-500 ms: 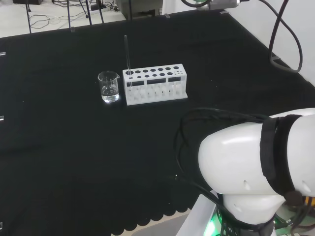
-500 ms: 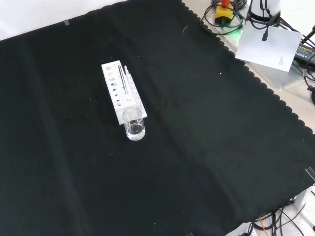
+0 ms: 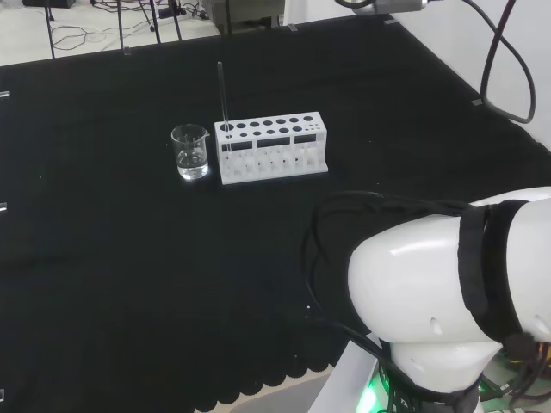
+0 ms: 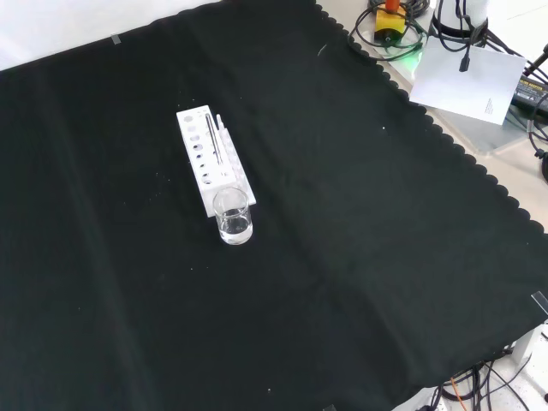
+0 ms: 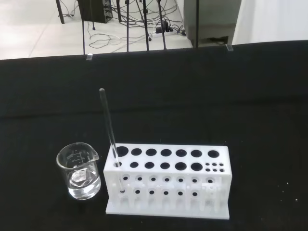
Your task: Take the glass rod from the white test tube rack.
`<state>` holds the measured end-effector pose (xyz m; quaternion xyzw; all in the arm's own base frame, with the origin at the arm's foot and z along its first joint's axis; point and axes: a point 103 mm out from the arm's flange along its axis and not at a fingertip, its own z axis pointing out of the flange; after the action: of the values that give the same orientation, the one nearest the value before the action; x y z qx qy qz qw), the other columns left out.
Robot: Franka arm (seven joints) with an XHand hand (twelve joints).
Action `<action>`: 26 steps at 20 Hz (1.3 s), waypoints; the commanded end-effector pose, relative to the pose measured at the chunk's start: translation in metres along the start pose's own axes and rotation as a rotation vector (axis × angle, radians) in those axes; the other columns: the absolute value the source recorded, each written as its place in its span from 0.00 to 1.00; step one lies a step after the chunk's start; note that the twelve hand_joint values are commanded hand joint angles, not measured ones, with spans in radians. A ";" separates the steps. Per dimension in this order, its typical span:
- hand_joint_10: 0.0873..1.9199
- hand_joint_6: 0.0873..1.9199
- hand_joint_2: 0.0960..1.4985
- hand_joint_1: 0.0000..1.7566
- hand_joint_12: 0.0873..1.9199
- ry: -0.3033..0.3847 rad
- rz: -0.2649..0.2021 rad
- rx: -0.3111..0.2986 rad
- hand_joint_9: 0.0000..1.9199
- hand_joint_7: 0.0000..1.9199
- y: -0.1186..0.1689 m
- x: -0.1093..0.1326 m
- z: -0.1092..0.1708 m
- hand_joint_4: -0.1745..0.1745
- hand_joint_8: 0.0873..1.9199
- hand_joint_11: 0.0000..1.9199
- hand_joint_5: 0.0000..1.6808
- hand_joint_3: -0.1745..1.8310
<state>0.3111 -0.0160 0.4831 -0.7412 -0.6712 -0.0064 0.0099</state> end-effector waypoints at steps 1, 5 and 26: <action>0.00 0.00 0.75 0.36 0.18 -0.042 0.021 0.027 0.02 0.00 0.004 -0.003 0.010 0.25 0.00 0.00 0.00 0.00; 0.00 0.00 0.75 0.36 0.18 -0.052 0.016 0.041 0.02 0.00 0.020 0.009 0.016 0.25 0.00 0.00 0.00 0.00; 0.00 0.00 0.75 0.35 0.17 -0.027 -0.048 0.107 0.02 0.00 0.121 0.008 0.054 0.26 0.00 0.00 0.00 0.00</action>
<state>0.3997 -0.0212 0.4351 -0.7334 -0.6772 0.0473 0.0366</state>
